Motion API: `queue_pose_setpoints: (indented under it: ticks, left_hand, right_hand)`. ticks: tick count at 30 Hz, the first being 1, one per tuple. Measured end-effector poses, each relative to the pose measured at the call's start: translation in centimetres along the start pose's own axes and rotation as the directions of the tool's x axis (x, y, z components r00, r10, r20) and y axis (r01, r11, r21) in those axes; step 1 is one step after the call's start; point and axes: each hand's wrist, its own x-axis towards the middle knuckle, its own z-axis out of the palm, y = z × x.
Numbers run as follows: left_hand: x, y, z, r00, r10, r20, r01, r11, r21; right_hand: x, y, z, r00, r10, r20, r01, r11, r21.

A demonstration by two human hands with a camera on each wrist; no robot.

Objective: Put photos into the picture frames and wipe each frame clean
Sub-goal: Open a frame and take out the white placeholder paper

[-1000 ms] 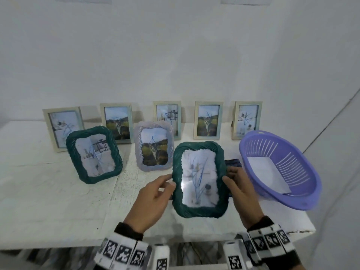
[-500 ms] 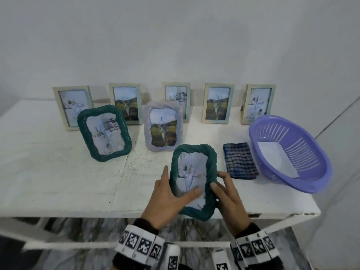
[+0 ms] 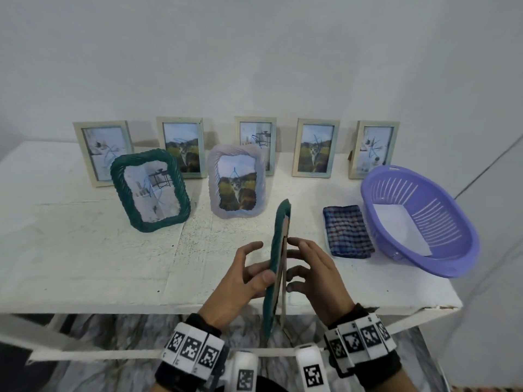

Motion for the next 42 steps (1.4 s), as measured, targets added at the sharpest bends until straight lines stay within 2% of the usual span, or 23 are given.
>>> queue_pose_setpoints:
  ticks: [3,6,8,10,12,14,18,23,26,31,33,36,42]
  left_hand:
    - [-0.1,-0.3,-1.8,0.995,0.023,-0.092,-0.027,0.999,-0.044]
    - [0.0,-1.4,-3.7,0.964,0.074,-0.254,-0.092,0.994,-0.057]
    - [0.5,-2.2,-4.7,0.941,0.063,-0.333,-0.064,0.998,0.008]
    - [1.1,-3.2,-5.3,0.929,0.041,-0.367,0.001,0.993,0.115]
    - [1.7,-4.2,-5.6,0.921,0.040,-0.388,0.058,0.970,0.237]
    - [2.2,-5.0,-5.9,0.903,0.062,-0.426,0.100,0.932,0.347]
    - [3.0,-6.3,-6.2,0.890,0.103,-0.445,0.137,0.869,0.476]
    - [3.4,-6.5,-6.3,0.888,0.086,-0.452,0.165,0.857,0.488]
    - [3.5,-6.2,-5.9,0.879,0.077,-0.470,0.157,0.885,0.438]
    - [3.9,-6.2,-6.1,0.879,0.031,-0.476,0.182,0.901,0.395]
    - [3.9,-6.2,-6.3,0.879,0.015,-0.476,0.194,0.901,0.387]
    - [3.9,-6.2,-6.3,0.882,0.010,-0.471,0.194,0.903,0.384]
    - [3.9,-6.0,-6.2,0.886,0.021,-0.464,0.189,0.896,0.402]
  right_hand:
    - [0.3,0.4,-1.1,0.993,-0.075,-0.091,0.061,0.987,-0.148]
    - [0.9,1.3,-2.5,0.973,-0.174,-0.148,0.102,0.910,-0.403]
    - [1.5,2.1,-3.2,0.972,-0.184,-0.147,0.082,0.849,-0.522]
    - [2.0,3.1,-3.8,0.972,-0.203,-0.120,0.079,0.759,-0.646]
    - [2.3,3.7,-3.9,0.973,-0.219,-0.076,0.082,0.632,-0.771]
    - [2.5,4.1,-3.7,0.973,-0.225,-0.046,0.086,0.542,-0.836]
    - [2.7,4.4,-3.4,0.971,-0.237,-0.031,0.090,0.484,-0.870]
    - [3.7,4.3,-3.6,0.963,-0.266,0.034,0.133,0.365,-0.921]
    - [4.9,3.6,-3.2,0.959,-0.251,0.132,0.181,0.186,-0.966]
    - [6.8,2.3,-2.5,0.975,-0.049,0.217,0.205,-0.179,-0.962]
    - [7.2,2.0,-2.5,0.973,-0.011,0.230,0.219,-0.272,-0.937]
    - [7.3,1.8,-2.8,0.961,-0.007,0.277,0.260,-0.324,-0.910]
    - [7.9,2.1,-4.4,0.933,0.038,0.358,0.354,-0.280,-0.892]
